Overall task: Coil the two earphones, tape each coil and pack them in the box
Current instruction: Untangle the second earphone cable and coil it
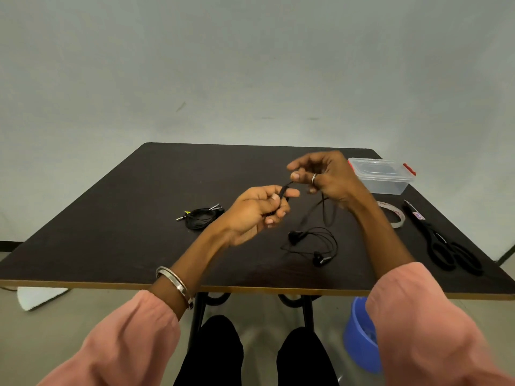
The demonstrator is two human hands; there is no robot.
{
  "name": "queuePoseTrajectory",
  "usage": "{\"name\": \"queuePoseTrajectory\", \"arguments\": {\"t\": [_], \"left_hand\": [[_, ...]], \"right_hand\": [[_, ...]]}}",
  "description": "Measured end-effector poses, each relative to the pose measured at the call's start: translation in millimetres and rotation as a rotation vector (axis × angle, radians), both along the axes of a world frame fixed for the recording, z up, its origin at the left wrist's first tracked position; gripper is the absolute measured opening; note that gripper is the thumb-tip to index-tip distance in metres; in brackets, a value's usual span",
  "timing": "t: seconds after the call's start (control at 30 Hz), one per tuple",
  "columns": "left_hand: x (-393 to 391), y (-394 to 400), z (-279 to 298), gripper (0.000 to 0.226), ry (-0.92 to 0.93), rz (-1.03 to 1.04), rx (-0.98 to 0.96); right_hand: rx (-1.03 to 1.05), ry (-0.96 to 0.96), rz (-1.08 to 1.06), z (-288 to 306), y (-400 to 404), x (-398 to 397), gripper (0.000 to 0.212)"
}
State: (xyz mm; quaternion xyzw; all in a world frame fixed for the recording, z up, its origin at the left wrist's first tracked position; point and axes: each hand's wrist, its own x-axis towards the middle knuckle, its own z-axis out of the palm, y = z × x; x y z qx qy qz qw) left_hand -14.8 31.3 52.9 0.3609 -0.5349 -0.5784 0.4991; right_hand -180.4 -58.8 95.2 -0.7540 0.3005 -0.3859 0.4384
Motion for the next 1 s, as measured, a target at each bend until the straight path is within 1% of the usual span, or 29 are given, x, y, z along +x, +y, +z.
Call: {"name": "queuePoseTrajectory", "arguments": {"t": [0.07, 0.13, 0.17, 0.23, 0.3, 0.37, 0.43, 0.5, 0.53, 0.67, 0.7, 0.73, 0.83, 0.87, 0.93, 1.0], "left_hand": [[0.8, -2.2, 0.9, 0.033, 0.154, 0.012, 0.001], [1.8, -5.5, 3.4, 0.033, 0.288, 0.06, -0.013], [3.3, -7.5, 5.4, 0.033, 0.347, 0.1, -0.022], [8.6, -12.3, 10.2, 0.032, 0.433, 0.202, -0.042], [14.9, -16.6, 15.4, 0.031, 0.467, 0.309, -0.063], [19.0, -20.8, 17.9, 0.028, 0.458, 0.405, -0.073], [19.2, -23.6, 16.5, 0.026, 0.383, 0.483, -0.09], [17.5, -24.8, 11.4, 0.026, 0.238, 0.529, -0.126], [16.7, -25.3, 7.7, 0.028, 0.138, 0.533, -0.153], [15.9, -24.3, -8.2, 0.035, -0.299, 0.459, -0.23], [15.3, -22.2, -10.1, 0.036, -0.368, 0.416, -0.233], [14.5, -19.6, -10.5, 0.037, -0.41, 0.363, -0.229], [10.4, -11.9, -6.8, 0.037, -0.41, 0.213, -0.186], [8.7, -9.6, -4.8, 0.036, -0.398, 0.181, -0.176], [6.5, -6.1, -1.5, 0.032, -0.375, 0.135, -0.172], [5.5, -4.1, 0.3, 0.03, -0.316, 0.069, -0.162]], "right_hand": [[0.056, -0.067, 0.014, -15.7, 4.1, 5.8, 0.007], [0.054, -0.051, 0.008, -32.6, 10.2, 10.1, 0.01], [0.043, -0.008, 0.003, -39.9, 13.2, 11.0, 0.011], [0.011, 0.14, 0.017, -50.7, 21.5, 11.1, 0.015], [-0.031, 0.312, 0.059, -56.1, 33.2, 13.4, 0.019], [-0.083, 0.45, 0.097, -56.8, 43.8, 17.6, 0.022], [-0.122, 0.564, 0.146, -50.3, 52.2, 20.4, 0.024], [-0.217, 0.652, 0.184, -39.4, 57.9, 21.4, 0.023], [-0.265, 0.657, 0.177, -33.4, 59.3, 21.0, 0.02], [-0.445, 0.541, -0.01, -7.2, 52.3, 12.5, 0.013], [-0.464, 0.5, -0.058, -1.1, 48.1, 9.2, 0.012], [-0.434, 0.444, -0.086, 4.3, 43.6, 5.7, 0.011], [-0.215, 0.222, -0.071, 16.9, 31.5, -2.5, 0.01], [-0.175, 0.171, -0.069, 19.7, 27.4, -4.4, 0.01], [-0.15, 0.095, -0.073, 22.8, 18.4, -7.3, 0.014], [-0.174, 0.073, -0.085, 23.6, 9.5, -9.5, 0.017]]}}
